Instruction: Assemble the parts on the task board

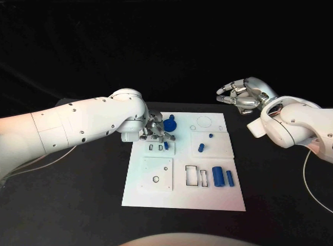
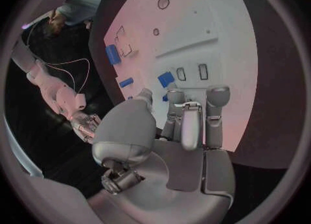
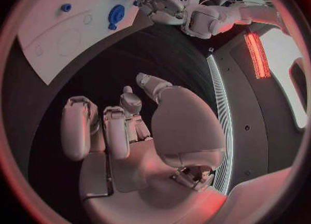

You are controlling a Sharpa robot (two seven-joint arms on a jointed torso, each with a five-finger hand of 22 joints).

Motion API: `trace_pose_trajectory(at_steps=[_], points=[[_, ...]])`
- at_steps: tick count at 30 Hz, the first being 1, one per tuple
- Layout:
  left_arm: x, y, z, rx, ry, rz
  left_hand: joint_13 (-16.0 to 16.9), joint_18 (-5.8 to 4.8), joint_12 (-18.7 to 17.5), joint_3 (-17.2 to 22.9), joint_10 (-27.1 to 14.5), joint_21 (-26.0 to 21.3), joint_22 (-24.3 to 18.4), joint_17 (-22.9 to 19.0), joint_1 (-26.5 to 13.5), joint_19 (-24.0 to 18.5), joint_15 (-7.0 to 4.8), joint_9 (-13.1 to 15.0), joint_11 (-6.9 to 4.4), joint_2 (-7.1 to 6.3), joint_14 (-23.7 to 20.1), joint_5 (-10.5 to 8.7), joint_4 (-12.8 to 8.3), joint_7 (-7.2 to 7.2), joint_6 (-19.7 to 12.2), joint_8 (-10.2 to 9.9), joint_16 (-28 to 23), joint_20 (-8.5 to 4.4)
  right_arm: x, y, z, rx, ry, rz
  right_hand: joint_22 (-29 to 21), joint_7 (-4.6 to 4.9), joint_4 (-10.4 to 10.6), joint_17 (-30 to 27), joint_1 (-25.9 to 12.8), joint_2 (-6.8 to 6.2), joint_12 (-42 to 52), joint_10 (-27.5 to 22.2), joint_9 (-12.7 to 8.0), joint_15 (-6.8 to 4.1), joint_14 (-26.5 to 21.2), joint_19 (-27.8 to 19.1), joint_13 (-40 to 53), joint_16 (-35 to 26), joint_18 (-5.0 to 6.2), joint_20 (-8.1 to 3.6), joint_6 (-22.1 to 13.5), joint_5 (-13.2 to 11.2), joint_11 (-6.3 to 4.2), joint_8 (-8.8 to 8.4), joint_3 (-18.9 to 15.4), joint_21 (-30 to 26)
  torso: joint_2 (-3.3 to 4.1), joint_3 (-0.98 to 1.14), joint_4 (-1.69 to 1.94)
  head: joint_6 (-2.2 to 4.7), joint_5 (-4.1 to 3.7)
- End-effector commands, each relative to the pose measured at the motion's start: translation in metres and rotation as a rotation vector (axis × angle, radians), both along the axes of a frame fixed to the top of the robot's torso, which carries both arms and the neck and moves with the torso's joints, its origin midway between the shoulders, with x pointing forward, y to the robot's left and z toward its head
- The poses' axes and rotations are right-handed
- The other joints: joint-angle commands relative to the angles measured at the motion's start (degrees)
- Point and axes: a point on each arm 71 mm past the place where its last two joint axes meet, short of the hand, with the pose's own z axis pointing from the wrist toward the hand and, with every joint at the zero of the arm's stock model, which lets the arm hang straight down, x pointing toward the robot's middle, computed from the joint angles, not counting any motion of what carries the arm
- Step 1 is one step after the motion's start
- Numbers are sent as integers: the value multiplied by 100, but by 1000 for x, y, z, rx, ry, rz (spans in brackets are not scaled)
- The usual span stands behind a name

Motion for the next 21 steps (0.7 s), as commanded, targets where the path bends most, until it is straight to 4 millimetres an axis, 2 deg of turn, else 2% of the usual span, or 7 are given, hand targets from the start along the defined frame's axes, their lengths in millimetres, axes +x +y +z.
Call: trace_pose_trajectory(at_steps=[1,13,21], points=[[-2,-3,-2,10,40,-23,-3,-31,-36,-24,-54,-42,-13,277,54,-58,23,-7,1,-17,173,4,2,-7,-42,-25,-32,4,0,0,0,-6,-6,-6,1,-9,6,1048,-20,-51,-24,-42,7,-25,452,19,-5,-1,63,-42,-50,14,-11,20,-24,-35,5,3,2,-6,-8],[-2,1,-7,27,55,-20,9,-36,-30,-22,-55,-34,9,287,53,-50,29,-8,7,5,174,3,4,-2,-42,-33,-29,10,0,-1,0,-7,-4,-8,-4,-7,10,1042,-25,-51,-32,-51,8,-25,450,17,-16,-5,64,-42,-52,20,-10,23,-25,-40,7,-4,15,-43,-6],[-1,0,-8,30,60,-23,15,-35,-25,-20,-53,-36,8,292,54,-53,31,-8,9,18,175,4,4,0,-40,-36,-27,13,0,1,-1,-7,-3,-5,-4,-7,10,1042,-25,-51,-32,-51,8,-25,450,17,-16,-5,64,-42,-52,20,-10,23,-25,-40,12,-4,5,-72,5]])
